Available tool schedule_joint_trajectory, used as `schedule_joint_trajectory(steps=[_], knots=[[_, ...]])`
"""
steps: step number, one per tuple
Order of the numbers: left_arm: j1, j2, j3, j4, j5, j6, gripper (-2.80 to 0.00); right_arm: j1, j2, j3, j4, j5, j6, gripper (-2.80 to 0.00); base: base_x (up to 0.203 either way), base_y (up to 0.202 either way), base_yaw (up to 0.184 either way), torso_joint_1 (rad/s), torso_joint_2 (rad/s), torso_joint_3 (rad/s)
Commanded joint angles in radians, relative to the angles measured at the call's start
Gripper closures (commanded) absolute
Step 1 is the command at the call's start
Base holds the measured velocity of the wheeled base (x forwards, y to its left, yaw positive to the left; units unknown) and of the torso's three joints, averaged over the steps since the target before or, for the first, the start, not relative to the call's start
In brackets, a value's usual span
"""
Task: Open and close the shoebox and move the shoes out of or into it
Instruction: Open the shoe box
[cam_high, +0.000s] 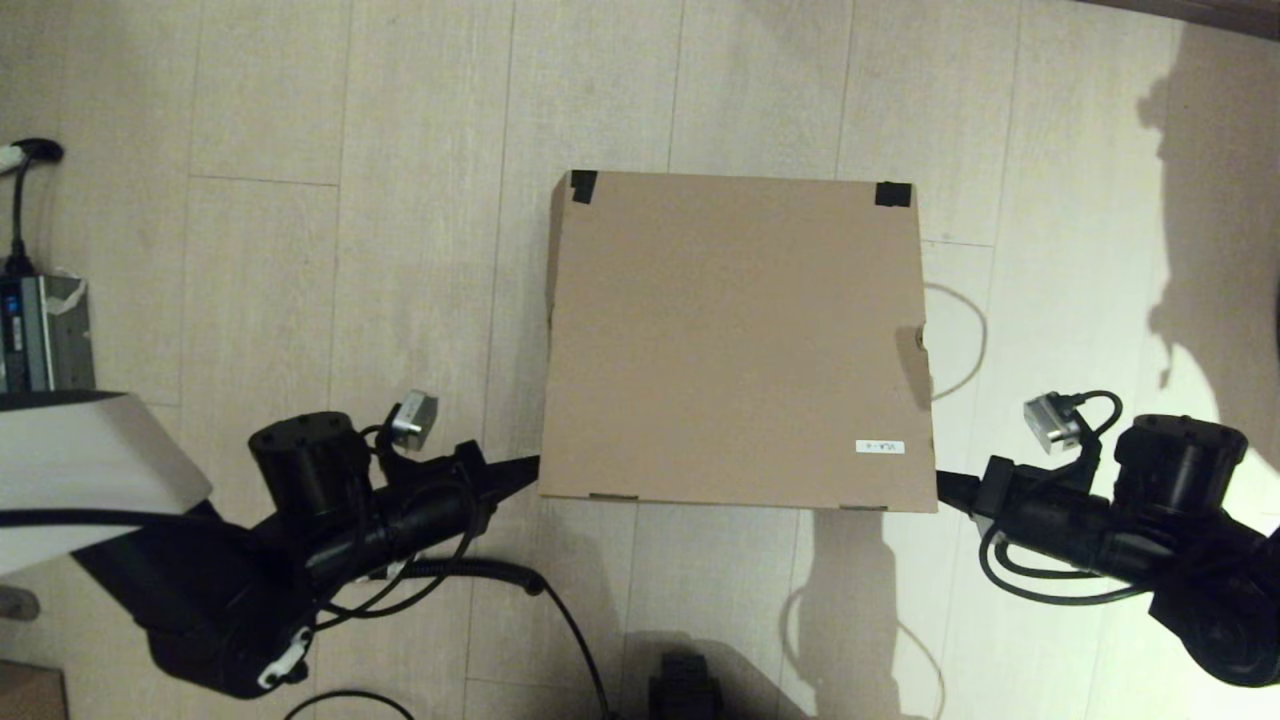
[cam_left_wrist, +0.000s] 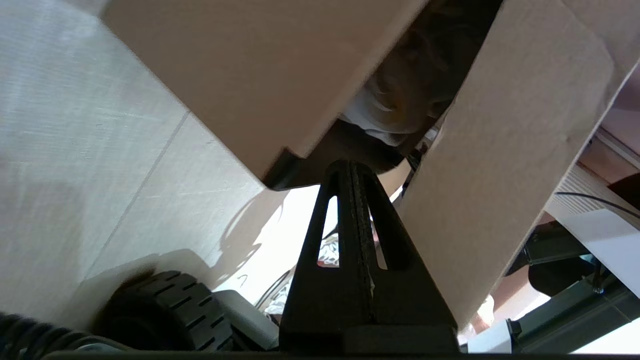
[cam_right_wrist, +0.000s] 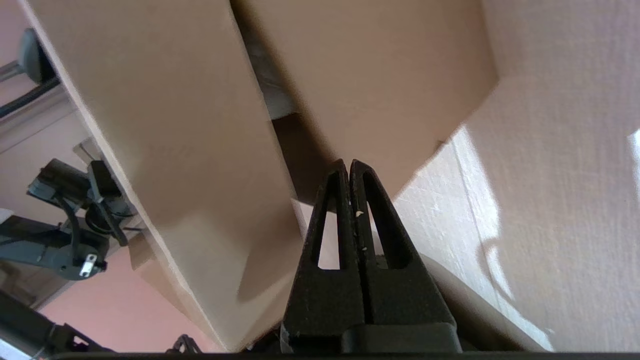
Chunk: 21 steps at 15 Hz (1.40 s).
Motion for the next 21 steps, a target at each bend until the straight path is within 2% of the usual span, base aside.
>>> schedule_joint_trajectory(steps=[1,7,11,13,15,17,19,21], knots=[[-0.001,-0.021,-0.001,-0.007,-0.003,-0.006,0.0,0.002,-0.032,0.0,-0.005,0.004,0.006,0.0,0.0,0.0,0.0,0.0,0.0,0.0],[-0.01,-0.108,-0.012,0.06,-0.003,-0.008,0.0,0.009,-0.151,-0.016,0.089,0.006,0.01,0.0,0.0,0.0,0.0,0.0,0.0,0.0],[-0.013,-0.206,-0.091,0.2,-0.003,-0.009,0.0,0.012,-0.26,-0.159,0.312,0.007,0.013,0.0,0.0,0.0,0.0,0.0,0.0,0.0],[-0.013,-0.26,-0.153,0.271,-0.002,-0.03,0.0,0.013,-0.289,-0.253,0.403,0.009,0.031,0.0,0.0,0.0,0.0,0.0,0.0,0.0],[-0.013,-0.311,-0.205,0.337,-0.002,-0.056,0.0,0.014,-0.297,-0.342,0.438,0.009,0.106,0.0,0.0,0.0,0.0,0.0,0.0,0.0],[-0.013,-0.345,-0.213,0.377,0.0,-0.059,0.0,0.016,-0.293,-0.43,0.442,0.01,0.224,0.0,0.0,0.0,0.0,0.0,0.0,0.0],[-0.013,-0.355,-0.217,0.384,0.0,-0.059,0.0,0.017,-0.278,-0.529,0.442,0.01,0.339,0.0,0.0,0.0,0.0,0.0,0.0,0.0],[-0.013,-0.349,-0.237,0.393,0.0,-0.059,0.0,0.017,-0.246,-0.617,0.442,0.008,0.406,0.0,0.0,0.0,0.0,0.0,0.0,0.0]])
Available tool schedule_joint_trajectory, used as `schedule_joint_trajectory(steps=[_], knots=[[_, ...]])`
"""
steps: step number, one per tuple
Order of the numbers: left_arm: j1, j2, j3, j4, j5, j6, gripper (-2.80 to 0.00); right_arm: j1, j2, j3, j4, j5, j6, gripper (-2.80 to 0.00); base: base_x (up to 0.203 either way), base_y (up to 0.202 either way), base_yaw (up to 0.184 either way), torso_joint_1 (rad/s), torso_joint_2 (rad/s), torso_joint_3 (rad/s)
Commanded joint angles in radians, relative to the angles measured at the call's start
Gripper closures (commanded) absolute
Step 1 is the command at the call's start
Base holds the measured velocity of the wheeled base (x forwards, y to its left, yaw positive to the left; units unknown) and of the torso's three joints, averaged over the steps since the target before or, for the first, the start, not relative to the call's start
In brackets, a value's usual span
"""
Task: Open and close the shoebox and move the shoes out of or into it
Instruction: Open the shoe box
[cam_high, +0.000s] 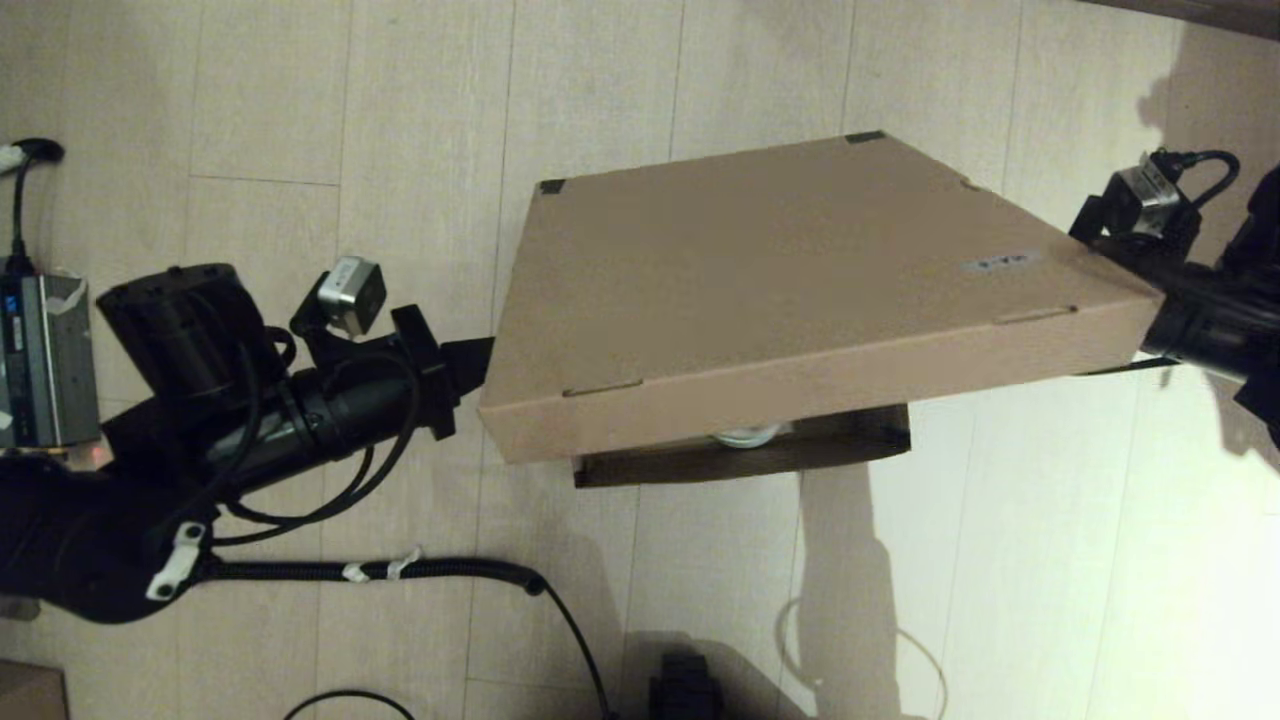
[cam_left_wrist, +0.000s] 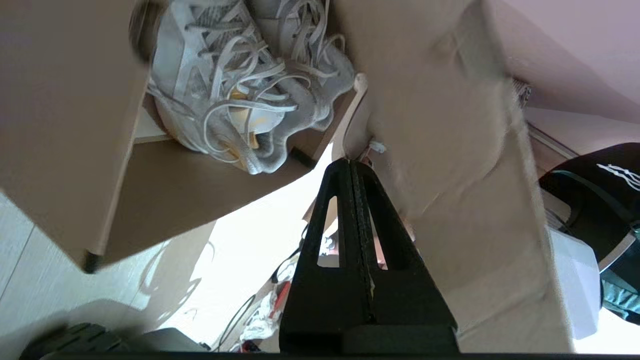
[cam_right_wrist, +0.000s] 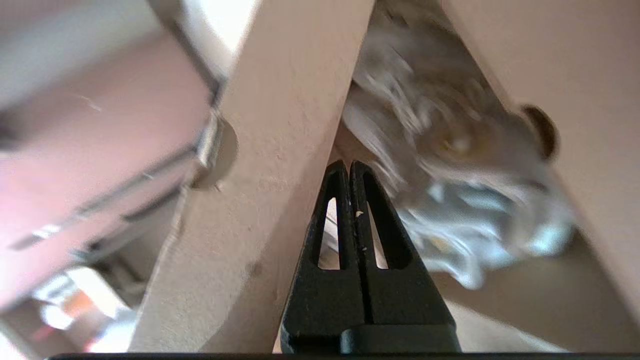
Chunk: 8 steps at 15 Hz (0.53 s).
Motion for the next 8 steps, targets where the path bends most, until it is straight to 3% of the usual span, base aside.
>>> schedule_joint_trajectory(steps=[1,8], knots=[[0.0,-0.009,-0.018,0.009,-0.003,-0.005,0.0,0.0,0.042,-0.078,-0.007,0.003,0.041,0.0,0.0,0.0,0.0,0.0,0.0,0.0],[-0.027,0.0,-0.064,0.028,-0.003,-0.006,0.0,0.0,0.097,-0.318,-0.007,0.002,0.266,0.0,0.0,0.0,0.0,0.0,0.0,0.0]])
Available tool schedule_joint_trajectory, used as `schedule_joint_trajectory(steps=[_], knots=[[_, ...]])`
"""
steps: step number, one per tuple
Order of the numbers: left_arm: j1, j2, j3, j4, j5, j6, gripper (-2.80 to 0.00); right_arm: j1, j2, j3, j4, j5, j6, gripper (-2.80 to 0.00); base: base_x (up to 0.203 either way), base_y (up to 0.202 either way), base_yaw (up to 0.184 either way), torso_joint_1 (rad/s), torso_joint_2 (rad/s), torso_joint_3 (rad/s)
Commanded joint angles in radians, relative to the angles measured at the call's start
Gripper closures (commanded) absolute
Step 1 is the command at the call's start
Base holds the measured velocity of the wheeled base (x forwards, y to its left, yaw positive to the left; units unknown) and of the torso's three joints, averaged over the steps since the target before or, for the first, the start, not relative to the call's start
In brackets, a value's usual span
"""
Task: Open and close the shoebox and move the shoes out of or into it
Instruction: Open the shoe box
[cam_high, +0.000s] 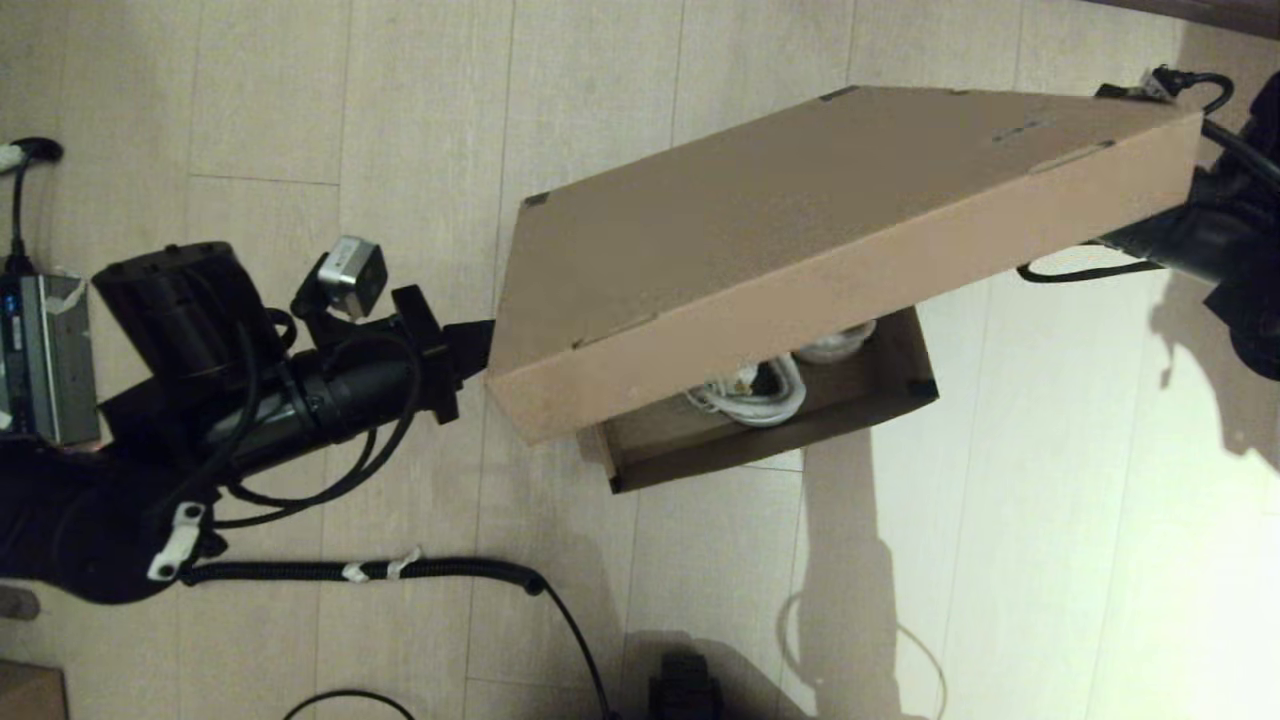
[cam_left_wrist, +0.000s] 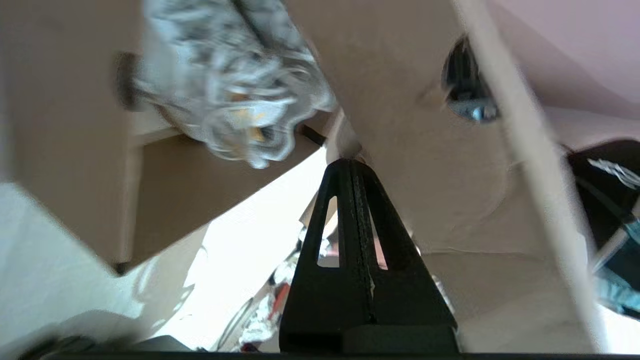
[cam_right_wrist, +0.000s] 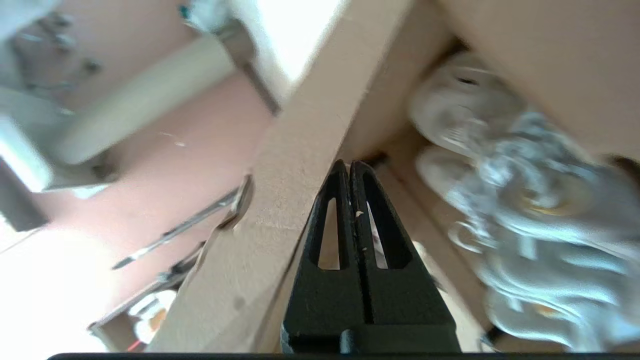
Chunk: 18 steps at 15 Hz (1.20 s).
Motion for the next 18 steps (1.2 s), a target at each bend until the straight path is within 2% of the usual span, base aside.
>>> schedule_joint_trajectory(steps=[1,2,5,7,10,11,14,18], knots=[[-0.027,0.011,-0.037,0.005,-0.003,-0.006,0.0,0.0,-0.004,-0.034,-0.003,0.005,0.018,0.0,0.0,0.0,0.0,0.0,0.0,0.0],[-0.045,0.024,-0.071,0.015,0.005,-0.006,0.0,0.0,-0.009,-0.045,-0.001,0.006,0.03,0.0,0.0,0.0,0.0,0.0,0.0,0.0],[-0.101,0.066,-0.157,0.022,0.117,-0.004,0.0,0.0,-0.03,-0.076,-0.001,0.006,0.105,0.0,0.0,0.0,0.0,0.0,0.0,0.0],[-0.091,0.076,-0.196,0.023,0.144,-0.004,0.0,-0.002,-0.044,-0.07,-0.001,0.009,0.105,0.0,0.0,0.0,0.0,0.0,0.0,0.0],[-0.03,0.115,-0.267,0.025,0.161,-0.001,0.0,-0.011,-0.051,-0.047,-0.001,0.01,0.101,0.0,0.0,0.0,0.0,0.0,0.0,0.0],[-0.007,0.121,-0.28,0.025,0.162,0.001,0.0,-0.02,-0.049,-0.024,-0.002,0.011,0.085,0.0,0.0,0.0,0.0,0.0,0.0,0.0],[0.063,0.147,-0.345,0.025,0.164,0.004,0.0,-0.028,-0.045,0.069,-0.002,0.015,-0.059,0.0,0.0,0.0,0.0,0.0,0.0,0.0],[0.106,0.207,-0.537,0.106,0.162,0.004,0.0,-0.03,-0.034,0.08,-0.002,0.015,-0.075,0.0,0.0,0.0,0.0,0.0,0.0,0.0]])
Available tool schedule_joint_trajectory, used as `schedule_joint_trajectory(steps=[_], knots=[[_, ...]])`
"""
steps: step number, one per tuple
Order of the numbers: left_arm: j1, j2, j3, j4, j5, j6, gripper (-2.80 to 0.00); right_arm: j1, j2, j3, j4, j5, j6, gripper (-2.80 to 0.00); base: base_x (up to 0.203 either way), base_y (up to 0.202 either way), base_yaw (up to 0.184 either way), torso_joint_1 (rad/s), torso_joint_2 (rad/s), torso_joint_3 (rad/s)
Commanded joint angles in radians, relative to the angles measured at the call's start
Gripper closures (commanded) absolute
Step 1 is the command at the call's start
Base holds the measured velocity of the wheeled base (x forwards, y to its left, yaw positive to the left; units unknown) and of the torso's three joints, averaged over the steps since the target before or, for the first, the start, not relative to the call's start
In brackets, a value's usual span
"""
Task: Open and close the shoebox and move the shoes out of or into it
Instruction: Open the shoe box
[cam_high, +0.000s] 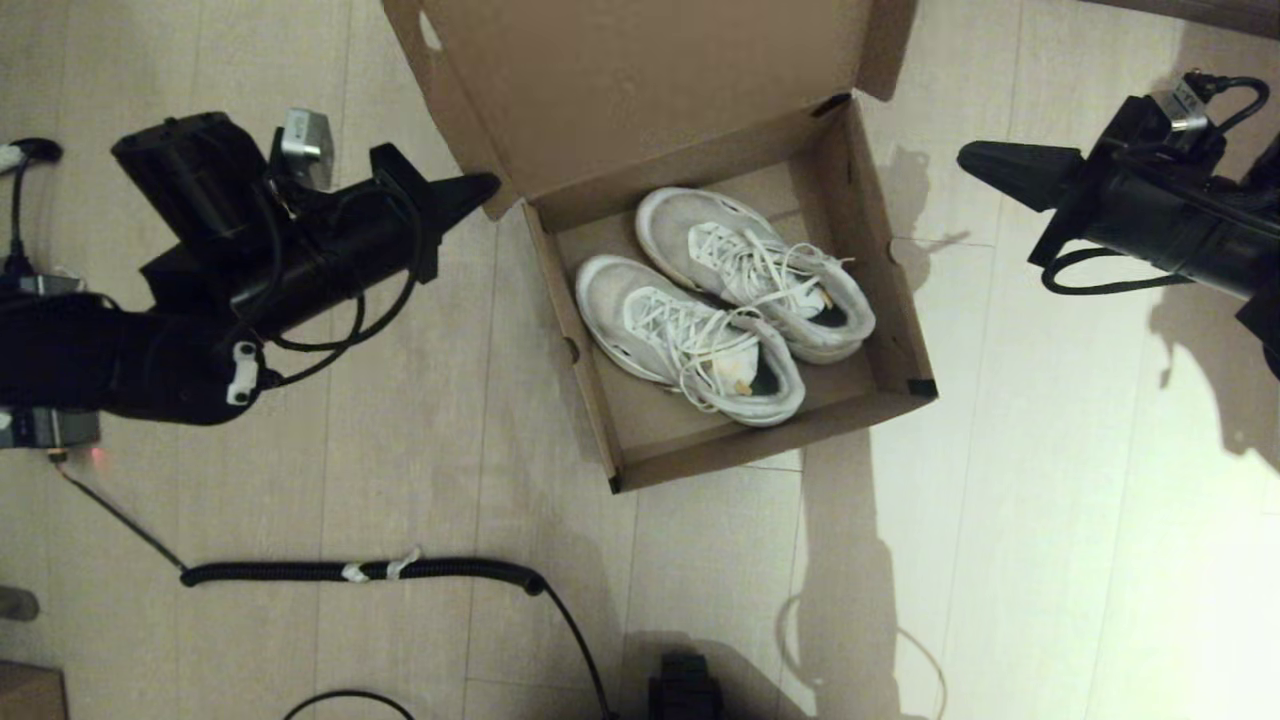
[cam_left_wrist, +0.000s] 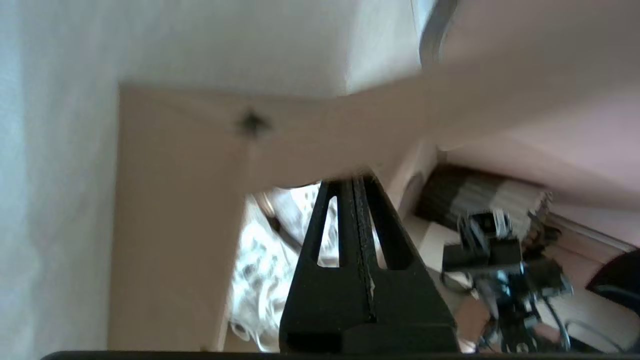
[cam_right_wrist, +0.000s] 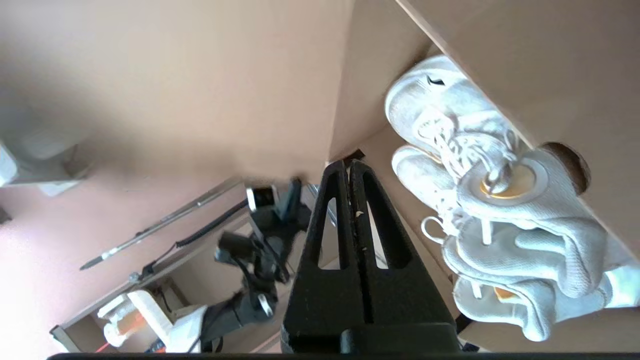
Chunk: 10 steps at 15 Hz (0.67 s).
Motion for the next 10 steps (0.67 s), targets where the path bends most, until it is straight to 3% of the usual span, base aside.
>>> schedule_joint_trajectory(steps=[1,3,6,8,10], knots=[[0.01,0.051,-0.072,0.02,-0.003,-0.005,0.0,-0.001,0.012,0.006,-0.005,0.004,0.005,0.0,0.0,0.0,0.0,0.0,0.0,0.0],[0.01,0.064,-0.066,0.026,-0.002,-0.005,0.0,-0.004,0.024,0.031,-0.005,0.003,-0.048,0.0,0.0,0.0,0.0,0.0,0.0,0.0],[0.01,0.035,0.086,0.025,0.006,0.013,0.0,-0.026,0.097,0.059,0.034,0.003,-0.291,0.0,0.0,0.0,0.0,0.0,0.0,0.0],[-0.005,0.032,0.193,0.02,0.072,0.118,0.0,-0.029,0.134,0.067,0.085,-0.003,-0.473,0.0,0.0,0.0,0.0,0.0,0.0,0.0],[-0.044,0.037,0.24,0.014,0.125,0.173,0.0,-0.029,0.158,0.076,0.11,-0.009,-0.585,0.0,0.0,0.0,0.0,0.0,0.0,0.0]])
